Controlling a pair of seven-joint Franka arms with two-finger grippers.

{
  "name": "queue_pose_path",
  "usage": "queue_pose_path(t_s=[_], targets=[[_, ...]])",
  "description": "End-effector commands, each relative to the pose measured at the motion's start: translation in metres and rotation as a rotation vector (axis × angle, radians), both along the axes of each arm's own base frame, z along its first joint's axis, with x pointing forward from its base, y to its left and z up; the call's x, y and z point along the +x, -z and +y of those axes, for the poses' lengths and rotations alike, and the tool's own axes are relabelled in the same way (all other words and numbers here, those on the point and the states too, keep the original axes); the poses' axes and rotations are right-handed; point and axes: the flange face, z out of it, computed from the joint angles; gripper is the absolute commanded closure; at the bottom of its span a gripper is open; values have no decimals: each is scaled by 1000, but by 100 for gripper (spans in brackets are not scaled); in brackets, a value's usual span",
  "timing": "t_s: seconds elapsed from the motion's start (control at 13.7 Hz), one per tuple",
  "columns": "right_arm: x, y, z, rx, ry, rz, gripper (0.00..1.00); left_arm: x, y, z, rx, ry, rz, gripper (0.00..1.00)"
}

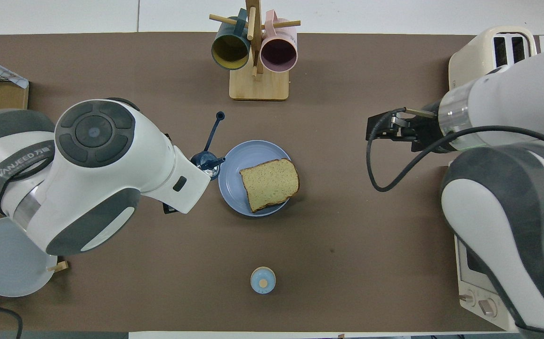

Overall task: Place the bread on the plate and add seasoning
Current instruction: 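Release the bread and withdraw the right gripper toward the toaster oven, then move the bottle above the plate with the left gripper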

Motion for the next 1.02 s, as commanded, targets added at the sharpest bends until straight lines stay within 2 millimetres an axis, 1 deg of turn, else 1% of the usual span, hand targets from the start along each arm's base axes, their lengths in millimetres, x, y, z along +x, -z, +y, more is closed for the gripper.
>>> queue_pose_path(t_s=[0.0,0.15,0.22,0.29,0.36,0.44,0.51,0.65,0.73,0.8,0.87,0.95], targets=[[-24,-23,-50,-99,-67,38,0,-9,7,-12,95,26,-51,100],[-45,-41,-79,-145,-104,75,0,-10,19,-20,146,50,-58,100],[-45,-43,-88,-154,-117,80,0,-11,25,-28,172,65,-67,100],[-41,-48,-104,-189,-114,63,0,-11,31,-34,187,60,-71,100],[-37,-44,-114,-200,-108,73,0,-12,39,-42,215,57,-85,100],[-31,-45,-119,-200,-102,77,0,-17,45,-52,250,67,-103,100],[-27,-44,-121,-199,-98,82,0,-16,49,-58,277,63,-121,100],[-33,-43,-122,-196,-103,114,0,-15,55,-72,318,69,-134,100],[-34,-40,-125,-195,-99,122,0,-13,55,-79,341,76,-150,100],[-36,-39,-130,-194,-96,131,0,-12,59,-86,363,81,-156,100],[-38,-37,-133,-192,-121,139,0,-11,68,-90,389,83,-156,100],[-32,-39,-134,-195,-130,110,0,-14,77,-96,418,95,-161,100]])
